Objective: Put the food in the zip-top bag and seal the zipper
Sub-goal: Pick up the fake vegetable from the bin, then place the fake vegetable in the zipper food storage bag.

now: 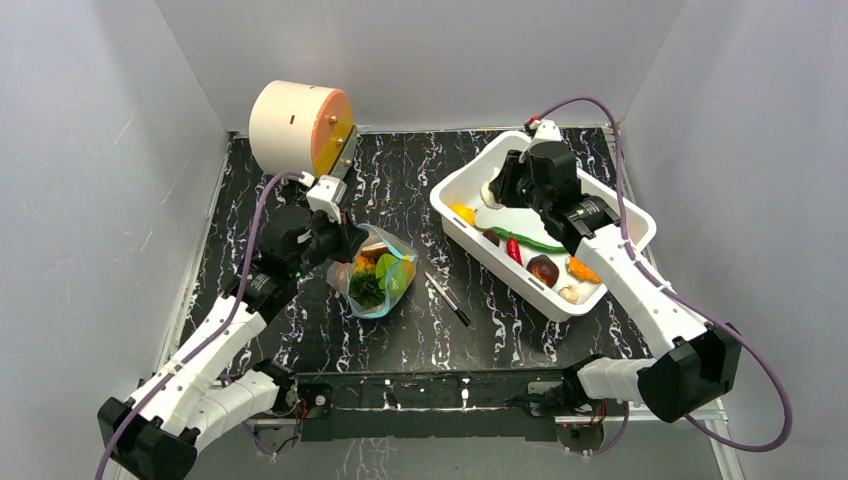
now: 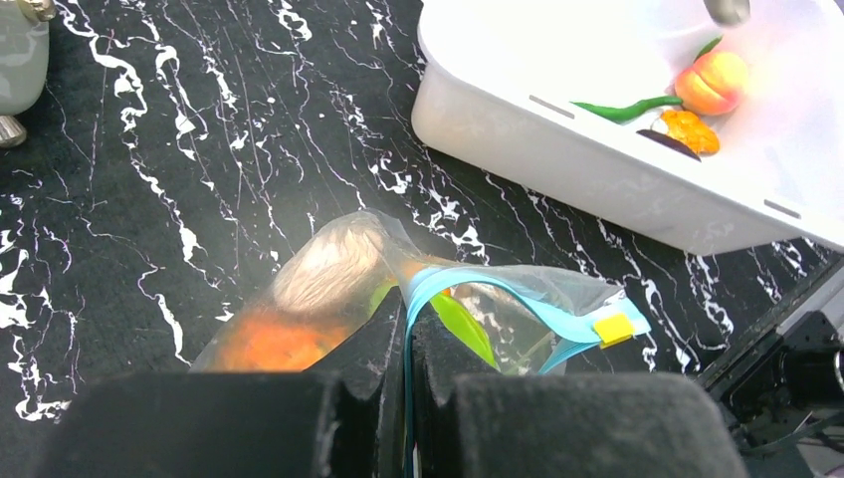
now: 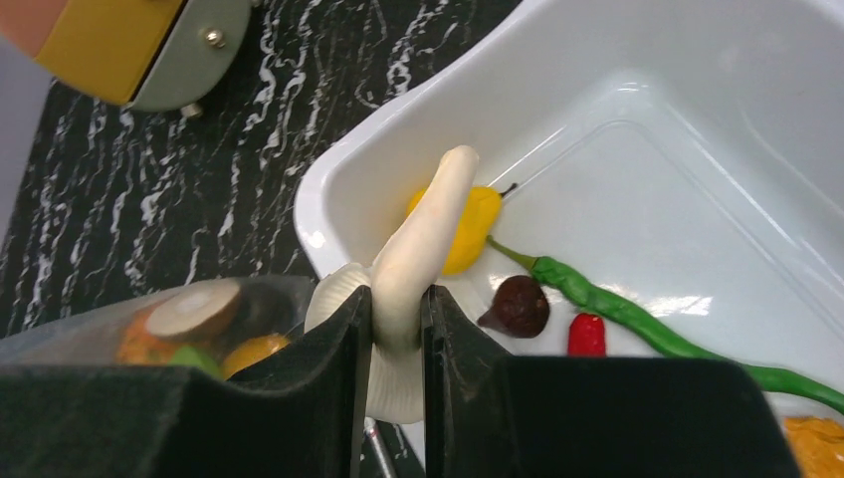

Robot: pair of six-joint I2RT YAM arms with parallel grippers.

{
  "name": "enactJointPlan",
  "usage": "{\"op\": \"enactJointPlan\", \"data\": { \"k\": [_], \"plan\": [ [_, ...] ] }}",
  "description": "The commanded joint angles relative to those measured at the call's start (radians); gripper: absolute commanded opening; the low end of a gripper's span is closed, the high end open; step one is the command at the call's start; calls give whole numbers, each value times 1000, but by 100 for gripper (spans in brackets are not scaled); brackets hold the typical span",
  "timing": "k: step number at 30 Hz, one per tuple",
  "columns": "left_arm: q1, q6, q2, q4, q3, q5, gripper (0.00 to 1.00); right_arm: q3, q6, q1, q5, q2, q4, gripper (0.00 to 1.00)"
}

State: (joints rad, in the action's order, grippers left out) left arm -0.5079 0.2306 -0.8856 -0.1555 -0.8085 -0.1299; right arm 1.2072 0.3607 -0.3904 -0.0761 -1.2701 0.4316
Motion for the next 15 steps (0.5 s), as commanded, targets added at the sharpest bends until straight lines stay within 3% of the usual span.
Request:
{"op": "enactJointPlan", "data": {
  "k": [1, 5, 15],
  "plan": [
    [-3, 65, -24, 6, -91, 40, 0, 45, 62, -79, 110, 56, 4, 9],
    [-2, 87, -47, -2, -130, 72, 0, 75, 118, -204, 95, 80, 25, 10],
    [-2, 152, -60, -11, -166, 153, 0, 15, 309, -434, 95, 102, -104, 10]
  ]
}}
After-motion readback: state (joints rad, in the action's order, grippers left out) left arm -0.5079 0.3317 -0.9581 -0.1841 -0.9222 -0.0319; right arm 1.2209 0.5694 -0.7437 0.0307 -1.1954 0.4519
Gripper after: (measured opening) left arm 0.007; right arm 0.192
